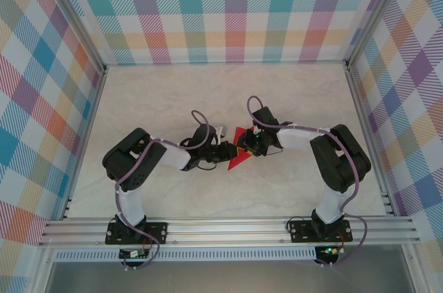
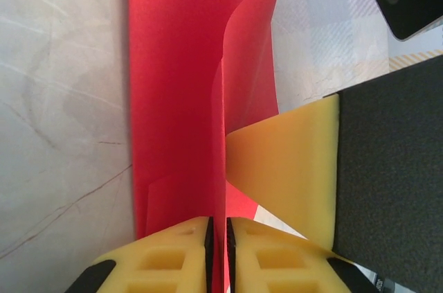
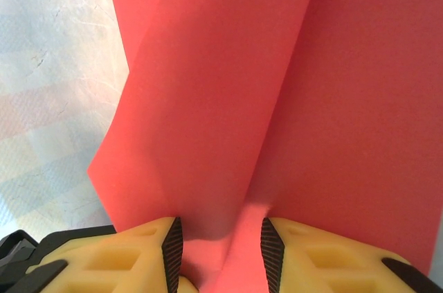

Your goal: Fold a paper plane with a square sheet of paper (pick it up from the middle)

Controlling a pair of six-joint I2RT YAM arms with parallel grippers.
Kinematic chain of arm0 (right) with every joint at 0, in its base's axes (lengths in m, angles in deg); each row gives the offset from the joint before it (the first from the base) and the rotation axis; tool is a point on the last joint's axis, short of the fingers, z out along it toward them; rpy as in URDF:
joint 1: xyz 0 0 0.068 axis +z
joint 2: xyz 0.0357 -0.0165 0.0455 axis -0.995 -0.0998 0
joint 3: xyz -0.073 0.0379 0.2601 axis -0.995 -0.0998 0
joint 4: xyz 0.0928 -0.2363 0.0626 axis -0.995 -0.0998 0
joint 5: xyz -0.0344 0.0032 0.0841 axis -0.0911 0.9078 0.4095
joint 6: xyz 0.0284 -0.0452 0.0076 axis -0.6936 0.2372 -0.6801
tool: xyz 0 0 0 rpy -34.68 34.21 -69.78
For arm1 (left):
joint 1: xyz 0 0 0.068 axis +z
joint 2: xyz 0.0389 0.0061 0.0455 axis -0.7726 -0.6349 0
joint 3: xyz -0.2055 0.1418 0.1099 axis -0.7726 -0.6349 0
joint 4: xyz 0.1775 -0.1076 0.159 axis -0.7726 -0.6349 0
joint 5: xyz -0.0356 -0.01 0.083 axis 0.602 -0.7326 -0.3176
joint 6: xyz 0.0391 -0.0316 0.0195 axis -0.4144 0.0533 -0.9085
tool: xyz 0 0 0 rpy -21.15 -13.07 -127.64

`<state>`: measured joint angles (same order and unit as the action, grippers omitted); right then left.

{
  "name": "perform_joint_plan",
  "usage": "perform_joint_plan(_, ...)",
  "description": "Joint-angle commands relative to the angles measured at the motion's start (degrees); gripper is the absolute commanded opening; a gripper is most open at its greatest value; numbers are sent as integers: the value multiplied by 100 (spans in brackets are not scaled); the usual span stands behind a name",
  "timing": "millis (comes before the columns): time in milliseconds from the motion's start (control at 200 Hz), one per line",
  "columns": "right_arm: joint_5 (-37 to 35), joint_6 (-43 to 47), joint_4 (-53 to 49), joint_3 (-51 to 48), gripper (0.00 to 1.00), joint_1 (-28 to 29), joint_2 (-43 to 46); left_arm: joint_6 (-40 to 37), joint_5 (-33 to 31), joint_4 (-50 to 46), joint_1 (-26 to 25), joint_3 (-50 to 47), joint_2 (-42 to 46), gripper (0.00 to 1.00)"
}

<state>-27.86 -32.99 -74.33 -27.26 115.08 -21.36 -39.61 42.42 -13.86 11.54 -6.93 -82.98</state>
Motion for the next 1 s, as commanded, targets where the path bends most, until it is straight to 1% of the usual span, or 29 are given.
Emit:
perform_joint_plan(0, -290, -103, -376, 60, 39, 17, -235, 93, 109, -103, 96, -201, 244, 17)
perform_joint_plan(105, -355, -149, -471, 91, 39, 22, -253, 108, 103, -163, 124, -355, 457, 18)
perform_joint_plan(325, -494, -245, -694, 163, 40, 22, -301, -25, -168, -619, 187, -607, 1135, 20)
perform_joint_plan(485, -541, -341, -874, 261, 40, 21, -415, -17, -318, -581, 189, -629, 1459, 23)
perform_joint_plan(710, -688, -467, -1229, 428, 40, 21, -578, 173, -39, -90, 152, -496, 1227, 24)
perform_joint_plan(865, -772, -520, -1456, 547, 42, 22, -672, 211, 4, 21, 121, -487, 1096, 24)
perform_joint_plan(995, -873, -627, -1618, 613, 42, 22, -732, 201, 165, -109, 95, -407, 979, 24)
